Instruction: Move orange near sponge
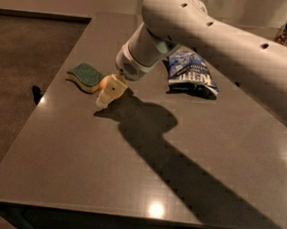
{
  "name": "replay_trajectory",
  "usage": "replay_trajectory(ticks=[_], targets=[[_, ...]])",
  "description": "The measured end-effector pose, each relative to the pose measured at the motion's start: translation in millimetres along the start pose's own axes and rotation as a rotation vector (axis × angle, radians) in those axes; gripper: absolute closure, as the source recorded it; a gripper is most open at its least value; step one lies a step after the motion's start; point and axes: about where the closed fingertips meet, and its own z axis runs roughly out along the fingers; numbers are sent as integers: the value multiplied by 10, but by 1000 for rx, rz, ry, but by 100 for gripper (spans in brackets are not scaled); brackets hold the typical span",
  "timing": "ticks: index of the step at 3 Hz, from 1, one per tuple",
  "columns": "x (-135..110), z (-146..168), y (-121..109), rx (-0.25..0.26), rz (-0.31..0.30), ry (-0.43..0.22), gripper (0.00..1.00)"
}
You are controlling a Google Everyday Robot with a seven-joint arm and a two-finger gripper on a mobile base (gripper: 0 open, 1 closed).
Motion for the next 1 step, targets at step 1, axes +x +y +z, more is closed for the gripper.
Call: replay_trajectory(ticks=[1], targets=[[0,0,0,0,0,0,0]])
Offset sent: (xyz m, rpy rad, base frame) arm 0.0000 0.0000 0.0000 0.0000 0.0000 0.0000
